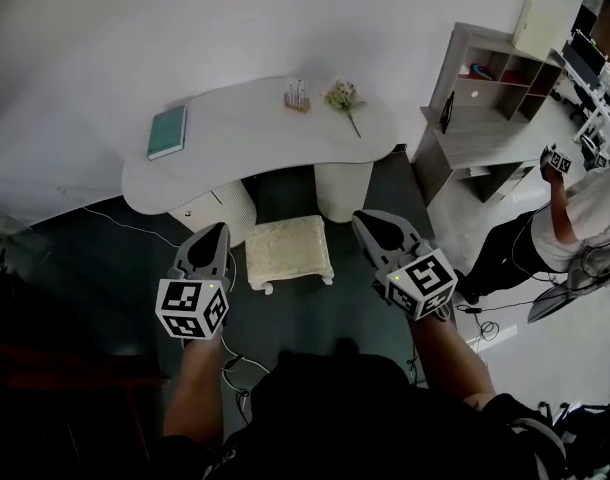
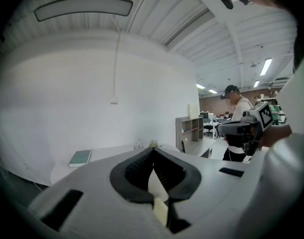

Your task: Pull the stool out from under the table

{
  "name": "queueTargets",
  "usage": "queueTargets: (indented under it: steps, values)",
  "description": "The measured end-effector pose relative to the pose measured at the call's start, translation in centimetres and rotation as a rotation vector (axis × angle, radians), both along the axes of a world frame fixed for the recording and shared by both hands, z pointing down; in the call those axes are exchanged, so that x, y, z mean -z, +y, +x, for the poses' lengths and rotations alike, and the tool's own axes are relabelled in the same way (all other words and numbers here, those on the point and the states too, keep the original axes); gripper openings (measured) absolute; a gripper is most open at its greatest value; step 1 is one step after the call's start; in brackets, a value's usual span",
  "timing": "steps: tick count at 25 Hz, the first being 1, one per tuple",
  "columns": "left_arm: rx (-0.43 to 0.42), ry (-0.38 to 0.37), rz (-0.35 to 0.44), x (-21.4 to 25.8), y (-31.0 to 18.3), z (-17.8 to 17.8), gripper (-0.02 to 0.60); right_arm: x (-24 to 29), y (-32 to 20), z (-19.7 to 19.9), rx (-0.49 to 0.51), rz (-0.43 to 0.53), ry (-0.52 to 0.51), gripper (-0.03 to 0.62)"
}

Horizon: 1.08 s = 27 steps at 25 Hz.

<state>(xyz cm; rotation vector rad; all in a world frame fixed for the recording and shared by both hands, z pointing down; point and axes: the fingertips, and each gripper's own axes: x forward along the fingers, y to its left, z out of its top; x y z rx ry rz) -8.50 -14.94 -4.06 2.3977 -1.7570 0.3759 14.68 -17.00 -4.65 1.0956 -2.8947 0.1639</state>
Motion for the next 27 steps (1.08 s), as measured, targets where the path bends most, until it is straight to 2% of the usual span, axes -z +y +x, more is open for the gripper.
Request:
queueTargets:
  steps: [3, 5, 10, 17, 27]
  values:
    - [0.075, 0.025, 0.04, 0.1, 0.5, -1.5, 0.009, 1.8, -0.2, -1.4, 0.0, 0.027, -0.014, 0.002]
    - [0.115, 0.044, 0.03, -1.3, 1.6, -2.2, 0.009, 1.7, 0.3, -2.2, 0.006, 0.029, 0.005, 0.002]
    - [0.115, 0.073, -0.035, -4.2, 3.1, -3.5, 0.009, 0.0, 1.0, -2.4, -0.01, -0.028, 0.033, 0.002]
    - [0.125, 0.067, -0.001, -1.9, 1.5, -6.8, 0.009, 1.4, 0.1, -4.1, -0.019, 0.006, 0.038, 0.002]
    - [0.16, 0.104, 0.027, -1.0, 0.0, -8.6, 0.009, 1.1, -0.1, -6.8, -0.016, 0.008, 0.046, 0.002]
